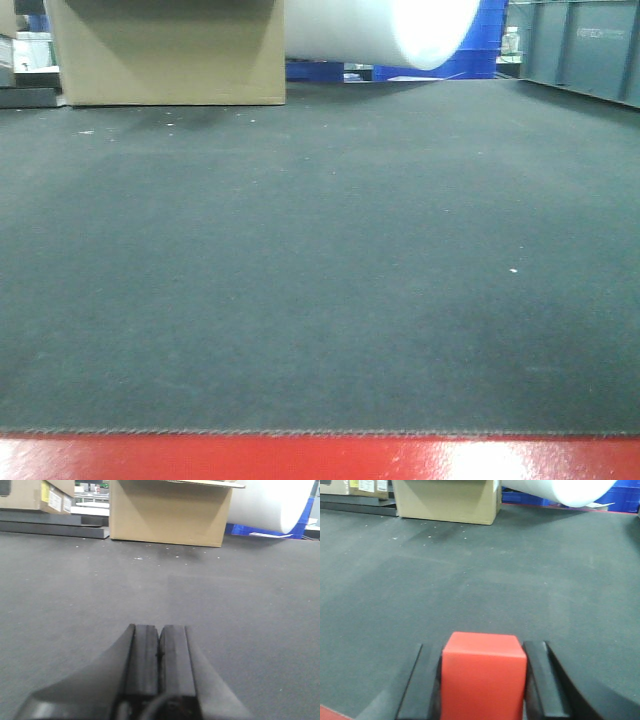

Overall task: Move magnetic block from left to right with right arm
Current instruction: 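Position the robot at the second table with the cube held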

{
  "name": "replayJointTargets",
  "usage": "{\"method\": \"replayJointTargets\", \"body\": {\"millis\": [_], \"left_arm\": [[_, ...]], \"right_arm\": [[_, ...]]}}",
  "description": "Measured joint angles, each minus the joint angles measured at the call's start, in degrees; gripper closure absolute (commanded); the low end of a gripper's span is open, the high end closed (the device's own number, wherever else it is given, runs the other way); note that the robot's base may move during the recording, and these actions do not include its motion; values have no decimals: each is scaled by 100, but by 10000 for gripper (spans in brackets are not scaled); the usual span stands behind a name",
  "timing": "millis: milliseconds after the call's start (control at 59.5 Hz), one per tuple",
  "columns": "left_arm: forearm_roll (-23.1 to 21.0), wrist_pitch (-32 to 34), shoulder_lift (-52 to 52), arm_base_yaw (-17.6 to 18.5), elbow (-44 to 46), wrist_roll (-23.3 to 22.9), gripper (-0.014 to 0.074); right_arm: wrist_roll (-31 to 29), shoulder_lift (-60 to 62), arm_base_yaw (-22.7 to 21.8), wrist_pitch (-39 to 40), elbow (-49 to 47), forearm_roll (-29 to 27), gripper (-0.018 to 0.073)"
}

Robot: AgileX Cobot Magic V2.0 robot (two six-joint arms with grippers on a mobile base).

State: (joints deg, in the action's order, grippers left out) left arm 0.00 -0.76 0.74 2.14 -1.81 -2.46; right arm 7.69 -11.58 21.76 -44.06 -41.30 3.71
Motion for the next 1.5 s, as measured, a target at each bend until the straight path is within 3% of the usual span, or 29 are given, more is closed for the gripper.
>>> {"method": "replayJointTargets", "body": {"millis": [1009,1211,1496], "left_arm": [[0,0,0,0,0,0,713],[0,0,0,0,0,0,713],[0,0,0,0,0,0,713]], "right_arm": [[0,-79,0,89,-23,0,376],[-109,-1319,0,147,-362,-371,376],[-1489,-3990,74,238,-1234,-1254,376]]}}
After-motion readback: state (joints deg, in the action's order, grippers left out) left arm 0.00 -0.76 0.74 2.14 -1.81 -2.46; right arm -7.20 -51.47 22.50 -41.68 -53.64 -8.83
